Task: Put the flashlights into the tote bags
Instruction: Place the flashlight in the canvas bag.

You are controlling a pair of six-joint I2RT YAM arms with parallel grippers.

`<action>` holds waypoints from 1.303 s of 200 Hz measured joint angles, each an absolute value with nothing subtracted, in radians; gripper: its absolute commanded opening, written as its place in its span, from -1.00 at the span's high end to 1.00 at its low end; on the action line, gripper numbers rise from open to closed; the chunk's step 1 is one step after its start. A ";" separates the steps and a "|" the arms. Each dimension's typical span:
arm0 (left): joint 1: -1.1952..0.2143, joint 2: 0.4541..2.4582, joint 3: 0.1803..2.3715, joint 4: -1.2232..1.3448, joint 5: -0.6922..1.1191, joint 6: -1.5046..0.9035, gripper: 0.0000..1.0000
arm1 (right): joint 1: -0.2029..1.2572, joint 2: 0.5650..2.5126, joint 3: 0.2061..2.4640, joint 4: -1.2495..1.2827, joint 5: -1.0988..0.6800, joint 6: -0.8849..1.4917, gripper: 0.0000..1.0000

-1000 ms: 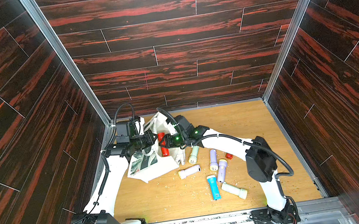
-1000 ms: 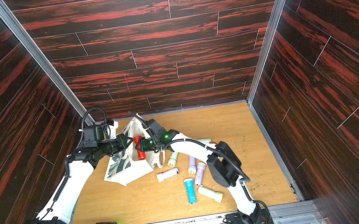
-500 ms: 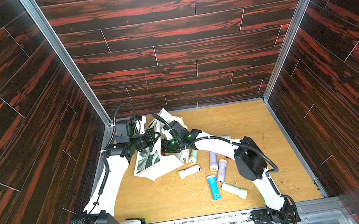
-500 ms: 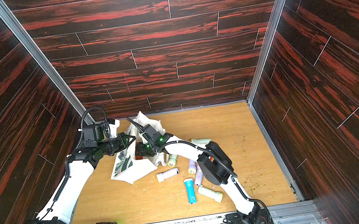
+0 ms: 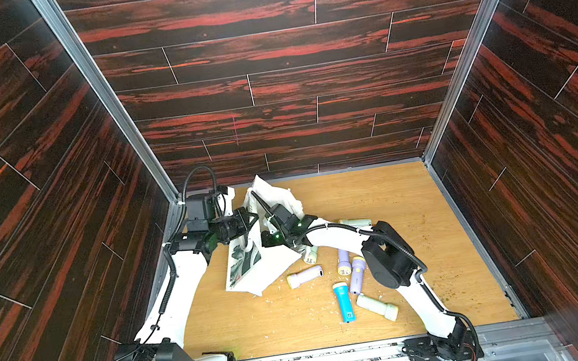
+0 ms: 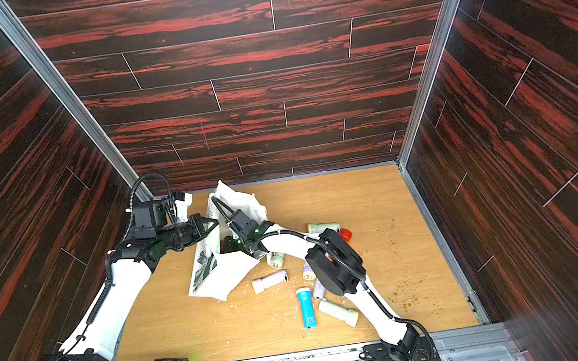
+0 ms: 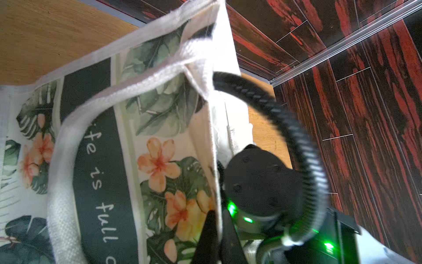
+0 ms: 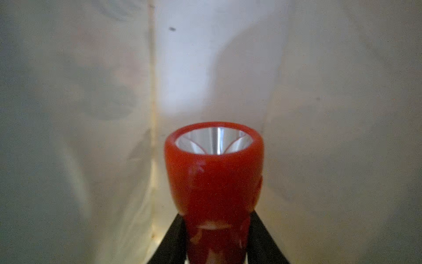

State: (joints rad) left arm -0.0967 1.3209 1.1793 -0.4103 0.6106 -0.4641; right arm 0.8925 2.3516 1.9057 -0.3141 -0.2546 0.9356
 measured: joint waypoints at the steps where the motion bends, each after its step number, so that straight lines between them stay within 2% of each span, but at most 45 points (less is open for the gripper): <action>1: -0.097 1.321 1.179 -0.410 0.611 -0.464 1.00 | 0.892 2.352 1.906 -0.315 -0.254 0.936 0.94; 96: -0.097 1.320 1.175 -0.410 0.614 -0.460 1.00 | 0.892 2.371 1.935 -0.381 -0.240 0.950 -0.13; 147: -0.097 1.320 1.175 -0.419 0.609 -0.442 1.00 | 0.892 2.371 1.935 -0.373 -0.231 0.941 -0.56; 185: -0.097 1.319 1.175 -0.422 0.603 -0.433 1.00 | 0.893 2.366 1.935 -0.364 -0.213 0.912 -0.73; 215: -0.097 1.319 1.176 -0.432 0.586 -0.414 1.00 | 0.892 2.332 1.929 -0.367 -0.180 0.863 -0.74; 260: -0.097 1.314 1.189 -0.471 0.519 -0.387 1.00 | 0.891 2.091 1.774 -0.317 -0.127 0.756 -0.74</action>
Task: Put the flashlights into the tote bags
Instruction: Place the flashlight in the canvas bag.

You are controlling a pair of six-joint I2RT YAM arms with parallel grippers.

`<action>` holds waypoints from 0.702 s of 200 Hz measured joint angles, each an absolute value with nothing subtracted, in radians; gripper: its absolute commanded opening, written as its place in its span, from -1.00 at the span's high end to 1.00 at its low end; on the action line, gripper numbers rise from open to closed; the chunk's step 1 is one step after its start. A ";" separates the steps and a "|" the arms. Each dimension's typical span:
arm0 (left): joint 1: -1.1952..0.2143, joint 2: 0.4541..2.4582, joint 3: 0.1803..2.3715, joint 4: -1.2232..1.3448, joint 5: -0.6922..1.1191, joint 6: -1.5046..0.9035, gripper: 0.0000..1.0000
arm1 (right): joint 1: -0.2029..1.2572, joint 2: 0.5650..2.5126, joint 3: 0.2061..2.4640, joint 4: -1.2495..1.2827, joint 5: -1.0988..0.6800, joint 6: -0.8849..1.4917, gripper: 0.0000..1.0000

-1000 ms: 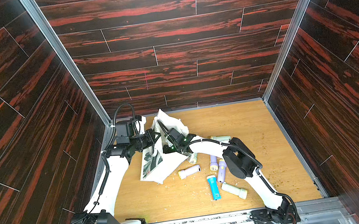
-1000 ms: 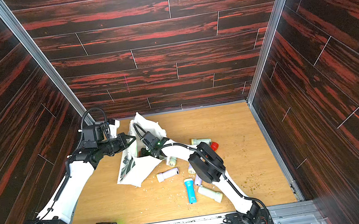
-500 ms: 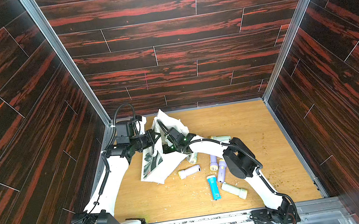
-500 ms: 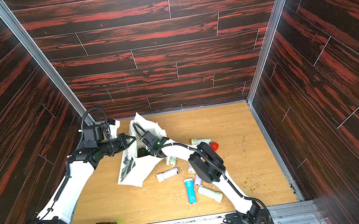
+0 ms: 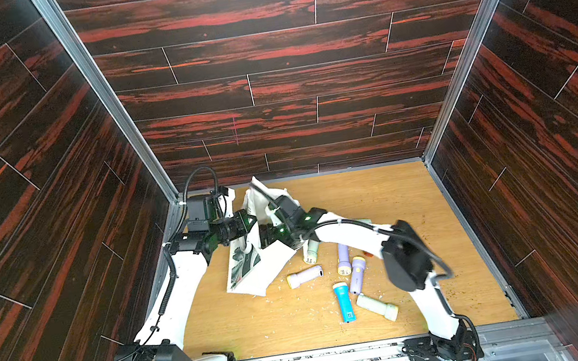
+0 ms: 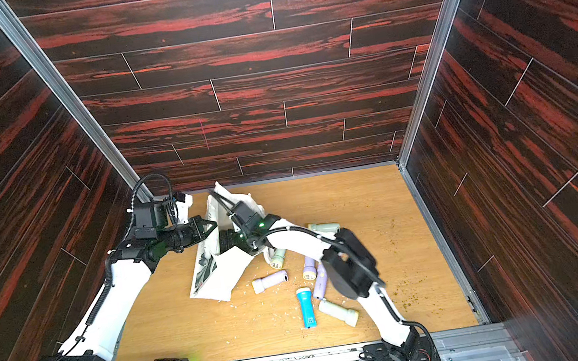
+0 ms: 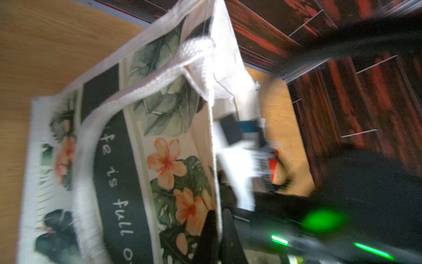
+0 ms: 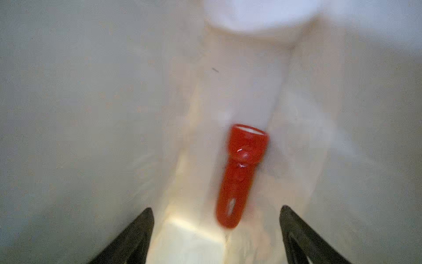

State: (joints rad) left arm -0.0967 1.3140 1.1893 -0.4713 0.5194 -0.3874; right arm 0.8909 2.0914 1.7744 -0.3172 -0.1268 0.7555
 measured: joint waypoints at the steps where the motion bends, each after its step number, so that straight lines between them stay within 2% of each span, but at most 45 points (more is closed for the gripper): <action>1: -0.097 1.314 1.190 -0.473 0.515 -0.387 1.00 | 0.891 2.082 1.768 -0.313 -0.126 0.752 -0.74; 53: -0.097 1.313 1.230 -0.552 0.415 -0.353 1.00 | 0.883 1.748 1.511 -0.179 -0.028 0.667 -0.75; 66: -0.097 1.313 1.243 -0.577 0.391 -0.344 1.00 | 0.880 1.666 1.423 -0.146 0.011 0.657 -0.81; 78: -0.097 1.313 1.260 -0.603 0.364 -0.334 1.00 | 0.878 1.596 1.339 -0.118 0.059 0.653 -0.97; 86: -0.097 1.313 1.270 -0.617 0.347 -0.327 1.00 | 0.876 1.551 1.285 -0.109 0.100 0.656 -0.98; 111: -0.098 1.313 1.290 -0.646 0.302 -0.313 1.00 | 0.853 1.457 1.156 -0.114 0.210 0.681 -0.98; 140: -0.098 1.313 1.301 -0.667 0.293 -0.302 1.00 | 0.757 1.388 1.035 -0.186 0.297 0.764 -0.97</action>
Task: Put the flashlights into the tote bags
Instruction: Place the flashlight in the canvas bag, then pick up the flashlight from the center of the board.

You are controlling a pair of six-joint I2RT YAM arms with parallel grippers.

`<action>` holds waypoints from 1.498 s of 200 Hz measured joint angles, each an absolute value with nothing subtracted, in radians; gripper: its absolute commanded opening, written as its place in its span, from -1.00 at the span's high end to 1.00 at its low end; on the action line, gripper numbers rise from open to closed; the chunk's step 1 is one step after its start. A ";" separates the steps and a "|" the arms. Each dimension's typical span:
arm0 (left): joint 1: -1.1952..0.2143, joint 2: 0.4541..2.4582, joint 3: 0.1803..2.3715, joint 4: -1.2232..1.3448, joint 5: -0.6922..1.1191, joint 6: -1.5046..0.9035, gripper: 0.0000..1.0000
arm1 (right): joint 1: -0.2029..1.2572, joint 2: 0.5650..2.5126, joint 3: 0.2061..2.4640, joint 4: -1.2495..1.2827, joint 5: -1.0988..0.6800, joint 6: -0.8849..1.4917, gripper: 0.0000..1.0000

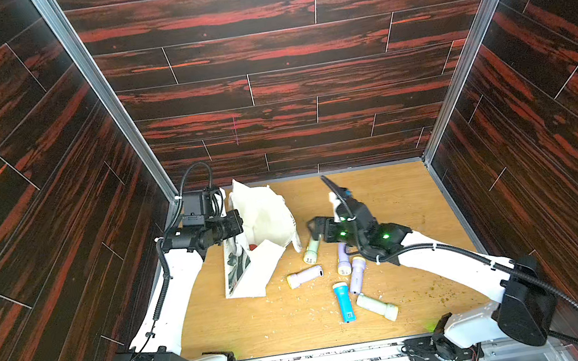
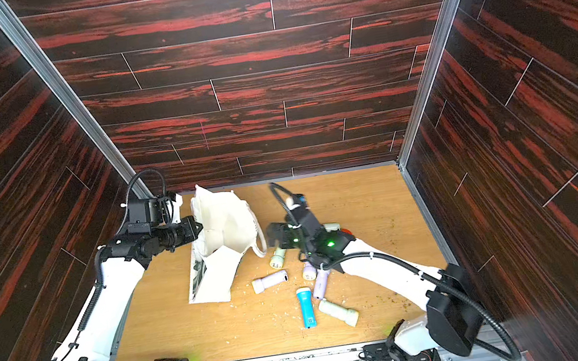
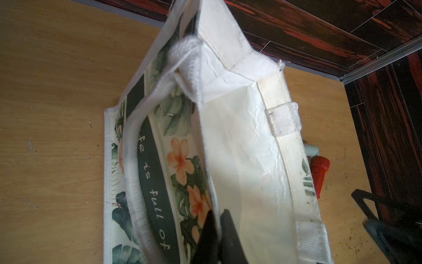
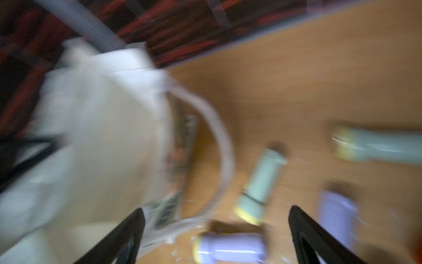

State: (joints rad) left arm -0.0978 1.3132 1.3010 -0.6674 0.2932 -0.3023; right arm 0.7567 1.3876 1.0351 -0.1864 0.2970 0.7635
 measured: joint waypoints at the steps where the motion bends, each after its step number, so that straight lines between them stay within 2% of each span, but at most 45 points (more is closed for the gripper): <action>1: -0.098 1.313 1.301 -0.667 0.293 -0.302 1.00 | 0.749 1.385 1.029 -0.191 0.300 0.769 -0.97; 54: -0.098 1.316 1.302 -0.665 0.316 -0.295 1.00 | 0.591 1.352 0.939 -0.421 0.384 0.915 -0.82; 111: -0.100 1.348 1.306 -0.646 0.441 -0.287 1.00 | 0.481 1.436 0.947 -0.498 0.358 0.954 -0.68; 170: -0.117 1.357 1.306 -0.635 0.499 -0.284 1.00 | 0.437 1.557 1.005 -0.514 0.334 0.934 -0.47; 242: -0.130 1.360 1.306 -0.635 0.513 -0.284 1.00 | 0.386 1.686 1.031 -0.484 0.280 0.899 -0.41; 299: -0.131 1.360 1.306 -0.635 0.513 -0.283 1.00 | 0.373 1.728 1.037 -0.449 0.247 0.889 -0.21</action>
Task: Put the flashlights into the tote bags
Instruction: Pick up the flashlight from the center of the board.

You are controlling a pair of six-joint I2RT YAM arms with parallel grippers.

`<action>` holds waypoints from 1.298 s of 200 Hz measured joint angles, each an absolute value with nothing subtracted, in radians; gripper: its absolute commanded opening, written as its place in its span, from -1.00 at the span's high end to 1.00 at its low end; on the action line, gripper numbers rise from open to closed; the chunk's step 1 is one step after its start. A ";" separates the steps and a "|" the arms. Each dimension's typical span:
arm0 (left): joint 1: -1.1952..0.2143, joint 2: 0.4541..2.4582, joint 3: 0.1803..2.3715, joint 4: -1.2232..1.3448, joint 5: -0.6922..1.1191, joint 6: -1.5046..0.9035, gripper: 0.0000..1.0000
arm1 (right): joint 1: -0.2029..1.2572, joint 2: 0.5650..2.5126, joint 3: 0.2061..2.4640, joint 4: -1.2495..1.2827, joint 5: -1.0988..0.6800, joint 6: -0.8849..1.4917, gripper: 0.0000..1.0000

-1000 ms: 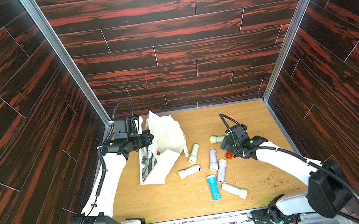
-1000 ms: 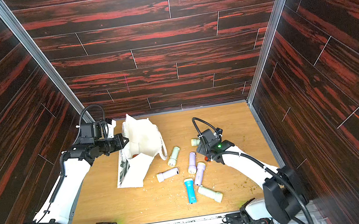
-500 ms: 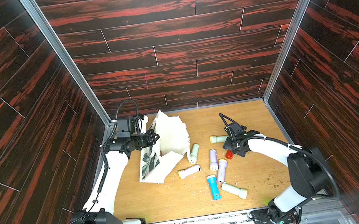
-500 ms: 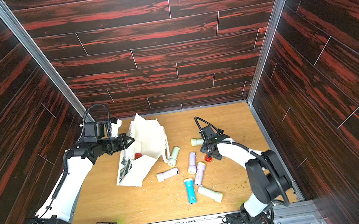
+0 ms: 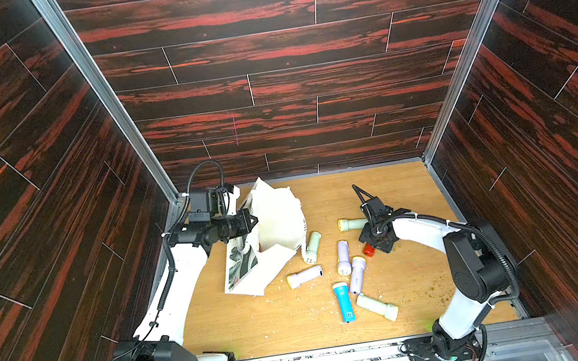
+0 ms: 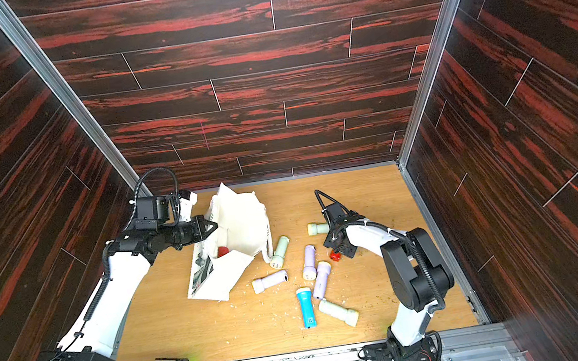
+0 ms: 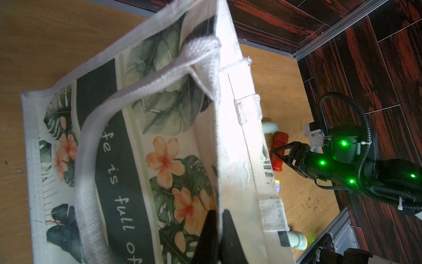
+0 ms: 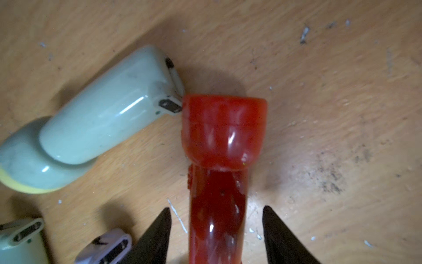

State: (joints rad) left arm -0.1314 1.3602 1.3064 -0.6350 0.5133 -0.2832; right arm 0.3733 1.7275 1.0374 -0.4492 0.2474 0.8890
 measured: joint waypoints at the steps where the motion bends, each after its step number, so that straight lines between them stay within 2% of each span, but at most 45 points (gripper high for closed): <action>1: -0.131 1.360 1.306 -0.635 0.513 -0.283 1.00 | 0.373 1.729 1.037 -0.448 0.247 0.888 -0.21; 37: -0.131 1.360 1.306 -0.635 0.513 -0.283 1.00 | 0.368 1.751 1.037 -0.435 0.236 0.882 -0.12; 114: -0.132 1.360 1.306 -0.635 0.513 -0.279 1.00 | 0.363 1.763 1.023 -0.398 0.212 0.887 0.19; 139: -0.134 1.360 1.306 -0.635 0.513 -0.277 1.00 | 0.363 1.761 1.016 -0.387 0.212 0.891 0.34; 161: -0.134 1.360 1.306 -0.636 0.513 -0.276 1.00 | 0.363 1.746 0.994 -0.368 0.214 0.898 0.54; 203: -0.137 1.360 1.306 -0.636 0.518 -0.269 1.00 | 0.363 1.576 0.870 -0.360 0.226 0.928 0.83; 236: -0.138 1.360 1.306 -0.637 0.538 -0.258 1.00 | 0.388 1.429 0.886 -0.355 0.252 0.912 1.00; 259: -0.141 1.360 1.306 -0.638 0.557 -0.254 1.00 | 0.449 1.377 0.946 -0.340 0.255 0.867 1.00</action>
